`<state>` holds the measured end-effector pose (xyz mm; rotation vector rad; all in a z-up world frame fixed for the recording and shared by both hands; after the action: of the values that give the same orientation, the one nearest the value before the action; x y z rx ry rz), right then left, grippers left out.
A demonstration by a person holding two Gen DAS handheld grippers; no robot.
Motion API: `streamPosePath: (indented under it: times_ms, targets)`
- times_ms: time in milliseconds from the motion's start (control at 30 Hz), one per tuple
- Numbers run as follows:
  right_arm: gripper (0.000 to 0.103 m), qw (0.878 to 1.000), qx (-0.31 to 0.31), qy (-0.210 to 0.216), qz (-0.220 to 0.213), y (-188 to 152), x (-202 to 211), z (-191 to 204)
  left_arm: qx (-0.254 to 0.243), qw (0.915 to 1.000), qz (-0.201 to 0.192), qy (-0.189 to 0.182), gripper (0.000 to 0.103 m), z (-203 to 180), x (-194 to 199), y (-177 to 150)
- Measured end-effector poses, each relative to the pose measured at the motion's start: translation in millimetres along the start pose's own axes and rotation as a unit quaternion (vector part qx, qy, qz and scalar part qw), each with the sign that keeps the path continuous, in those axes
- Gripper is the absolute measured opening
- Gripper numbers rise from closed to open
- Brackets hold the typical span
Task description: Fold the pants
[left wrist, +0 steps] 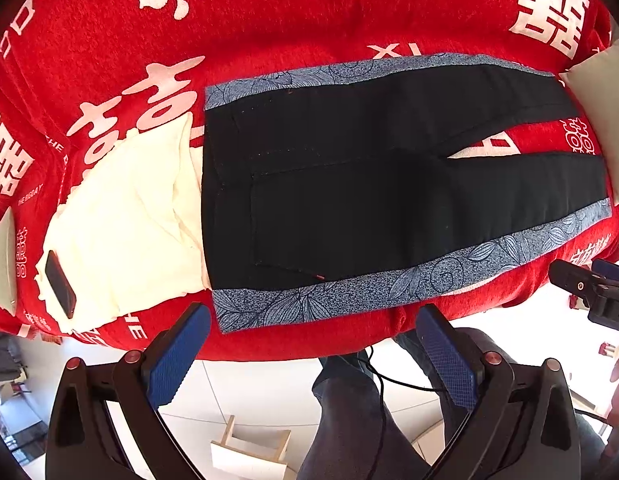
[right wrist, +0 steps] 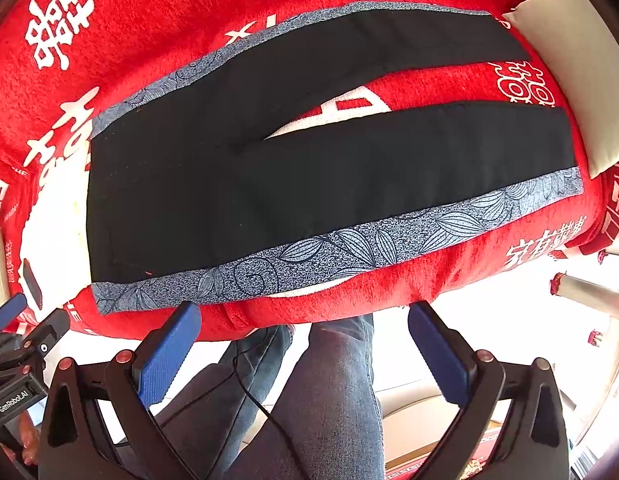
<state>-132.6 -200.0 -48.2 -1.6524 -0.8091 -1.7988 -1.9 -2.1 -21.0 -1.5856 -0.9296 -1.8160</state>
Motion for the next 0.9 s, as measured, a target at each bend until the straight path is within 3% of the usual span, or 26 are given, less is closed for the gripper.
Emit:
streamPosePath:
  times_ms: [200, 433, 633, 900]
  targets:
    - [0.103, 1.000, 0.006, -0.001, 0.001, 3.1, -1.2, -0.4, 0.005, 0.9999, 0.005, -0.013, 0.103, -2.5, -0.7, 1.6]
    - [0.103, 1.000, 0.004, 0.016, 0.001, 8.2, -2.4, -3.4, -0.004, 1.0000, 0.004, -0.003, 0.103, -10.9, 0.5, 5.8]
    - [0.103, 0.999, 0.016, -0.003, 0.032, 8.1, -11.3, -8.9, 0.001, 1.0000, 0.004, 0.003, 0.103, -16.2, 2.2, 9.3]
    - [0.103, 0.999, 0.006, 0.011, 0.040, 11.0, -12.0, -25.1, 0.019, 0.9997, 0.011, 0.009, 0.103, -28.1, 2.9, 7.6]
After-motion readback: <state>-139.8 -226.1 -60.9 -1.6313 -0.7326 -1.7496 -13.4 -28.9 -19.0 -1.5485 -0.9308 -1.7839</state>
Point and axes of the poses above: each gripper's, at about its wrist camera, not at the fingertips, and x roughly against the way its jaws point, z to its left, y to its top, the point moved 4 cm from there along -x, roughly the way its jaws point, and after that the axes turned 6 degrees about -z, right-handed, at the moved point
